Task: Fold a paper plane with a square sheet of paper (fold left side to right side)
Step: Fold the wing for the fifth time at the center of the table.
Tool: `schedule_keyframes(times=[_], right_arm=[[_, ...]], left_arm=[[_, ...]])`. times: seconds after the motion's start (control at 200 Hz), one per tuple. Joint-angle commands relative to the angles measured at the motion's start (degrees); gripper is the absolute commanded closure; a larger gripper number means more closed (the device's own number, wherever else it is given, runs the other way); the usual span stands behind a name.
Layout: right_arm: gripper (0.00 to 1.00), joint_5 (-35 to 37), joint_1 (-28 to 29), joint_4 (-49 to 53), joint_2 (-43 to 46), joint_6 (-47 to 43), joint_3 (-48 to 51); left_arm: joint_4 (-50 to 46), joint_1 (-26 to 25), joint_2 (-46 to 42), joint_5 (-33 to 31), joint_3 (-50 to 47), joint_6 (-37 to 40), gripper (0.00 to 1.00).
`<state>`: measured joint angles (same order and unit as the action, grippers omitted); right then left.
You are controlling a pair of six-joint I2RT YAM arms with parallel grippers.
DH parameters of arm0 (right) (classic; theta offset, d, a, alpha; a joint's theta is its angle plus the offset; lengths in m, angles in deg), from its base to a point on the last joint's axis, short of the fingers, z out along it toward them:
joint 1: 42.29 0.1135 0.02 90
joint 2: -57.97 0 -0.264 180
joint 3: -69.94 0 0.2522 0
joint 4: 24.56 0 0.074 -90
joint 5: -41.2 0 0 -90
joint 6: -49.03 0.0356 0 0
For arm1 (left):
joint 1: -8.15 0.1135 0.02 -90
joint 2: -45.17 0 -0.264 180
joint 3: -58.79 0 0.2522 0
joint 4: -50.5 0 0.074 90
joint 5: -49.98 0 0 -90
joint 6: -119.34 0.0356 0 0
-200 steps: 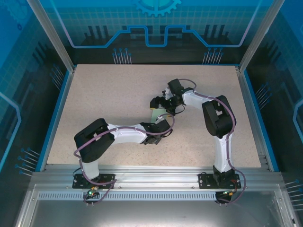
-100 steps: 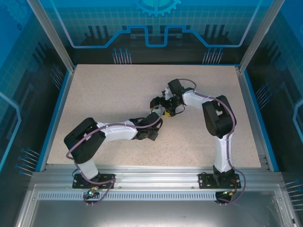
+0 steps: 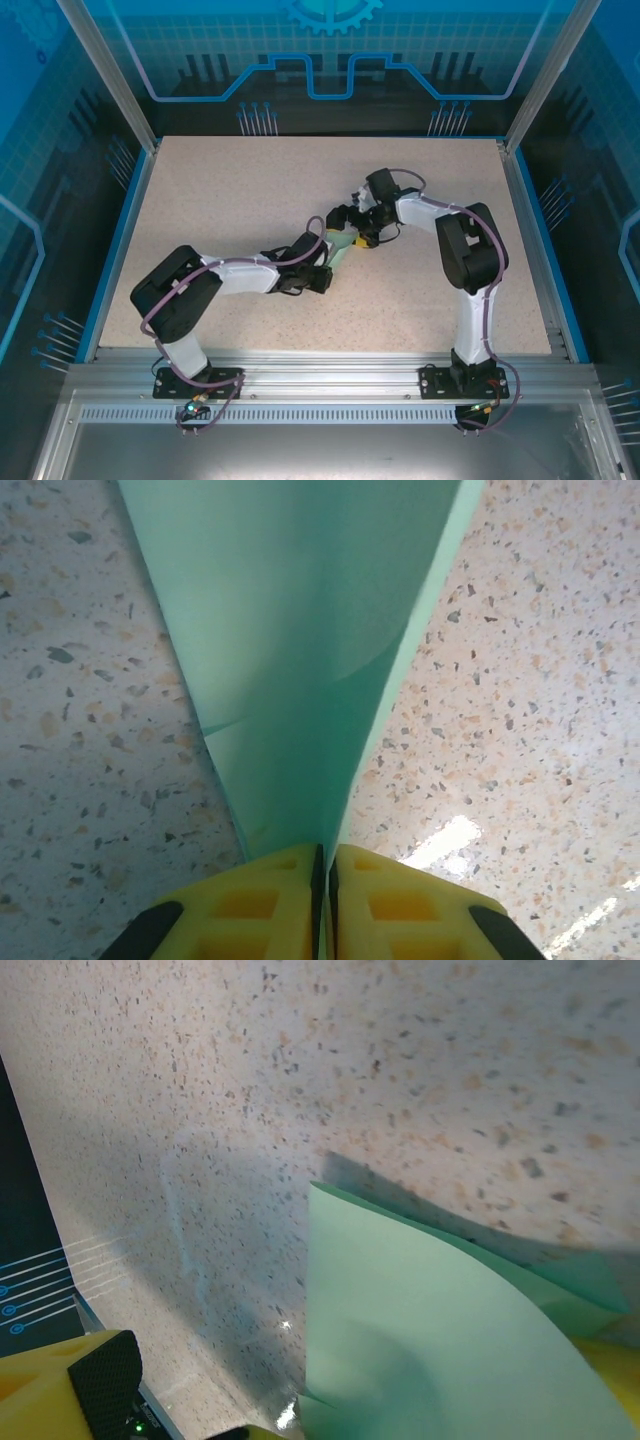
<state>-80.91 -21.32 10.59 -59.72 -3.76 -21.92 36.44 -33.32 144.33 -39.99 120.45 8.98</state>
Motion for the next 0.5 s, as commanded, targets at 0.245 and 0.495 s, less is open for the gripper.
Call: schedule_keyframes(times=[0.245, 0.495], right_arm=[[0.01, -1.5, -6.3, -1.9, 10.6, -2.7, 8.8], [0.31, -5.0, -3.7, -4.9, 15.9, -4.6, 17.2]], left_arm=[[5.9, 2.6, -0.2, 7.9, -3.2, -3.6, 0.87], [8.6, 3.2, 0.0, 8.9, -4.7, -4.9, 0.87]])
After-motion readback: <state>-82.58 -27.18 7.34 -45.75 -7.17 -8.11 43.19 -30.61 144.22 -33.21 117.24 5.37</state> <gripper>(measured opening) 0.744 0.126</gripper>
